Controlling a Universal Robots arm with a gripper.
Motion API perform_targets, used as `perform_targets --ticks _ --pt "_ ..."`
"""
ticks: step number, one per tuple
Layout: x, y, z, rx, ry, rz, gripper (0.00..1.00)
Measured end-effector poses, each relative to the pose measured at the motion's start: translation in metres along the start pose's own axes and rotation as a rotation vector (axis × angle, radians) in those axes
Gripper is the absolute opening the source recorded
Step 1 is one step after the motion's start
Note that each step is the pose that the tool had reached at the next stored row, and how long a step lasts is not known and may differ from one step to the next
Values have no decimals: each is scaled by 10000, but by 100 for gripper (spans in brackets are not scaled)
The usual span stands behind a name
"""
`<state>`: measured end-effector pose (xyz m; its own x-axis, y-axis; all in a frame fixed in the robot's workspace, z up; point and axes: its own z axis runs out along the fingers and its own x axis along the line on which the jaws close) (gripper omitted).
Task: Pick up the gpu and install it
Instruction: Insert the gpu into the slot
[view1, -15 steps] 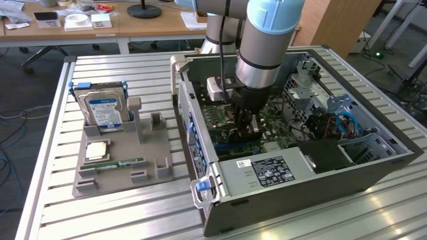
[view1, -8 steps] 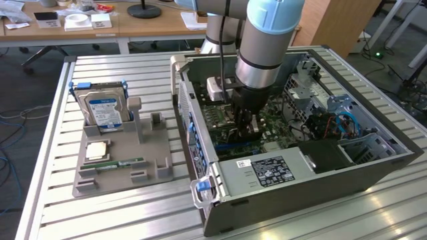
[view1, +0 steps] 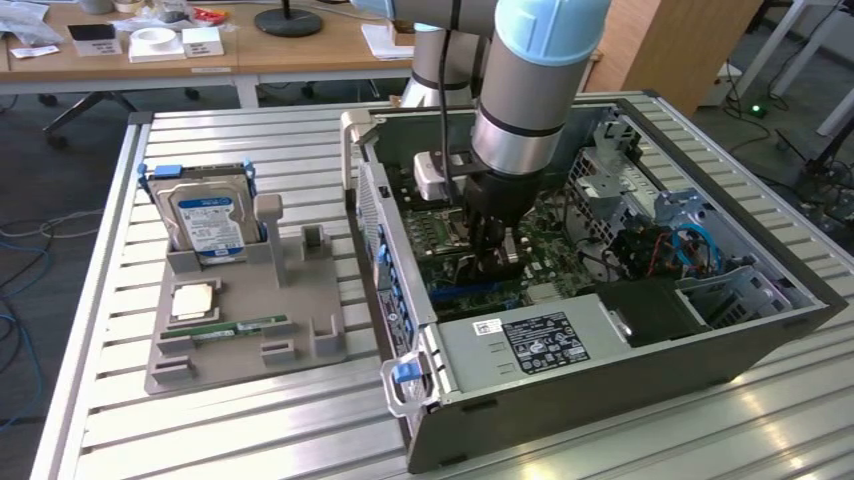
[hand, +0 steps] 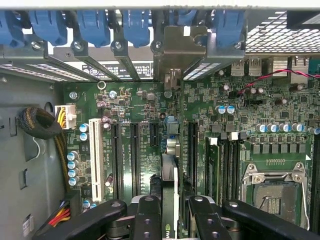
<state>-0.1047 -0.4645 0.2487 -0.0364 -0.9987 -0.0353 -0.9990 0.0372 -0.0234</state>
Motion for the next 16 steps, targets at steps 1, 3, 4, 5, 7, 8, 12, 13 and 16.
perform_targets --ticks 1,3,4,5,7,8,12,13,16 --pt "0 0 0 0 -13 -9 26" --pt "-1 0 0 -1 -19 -29 26" --pt "0 0 0 -3 -20 -42 26" --pt "0 0 0 -3 -23 -54 26" --pt "0 0 2 -4 -28 -77 26" --pt "0 0 2 -5 -31 -89 26" --pt "1 1 8 -7 -38 -120 26" --pt "1 1 11 -7 -39 -120 26" --pt "1 1 22 -6 -39 -121 26"
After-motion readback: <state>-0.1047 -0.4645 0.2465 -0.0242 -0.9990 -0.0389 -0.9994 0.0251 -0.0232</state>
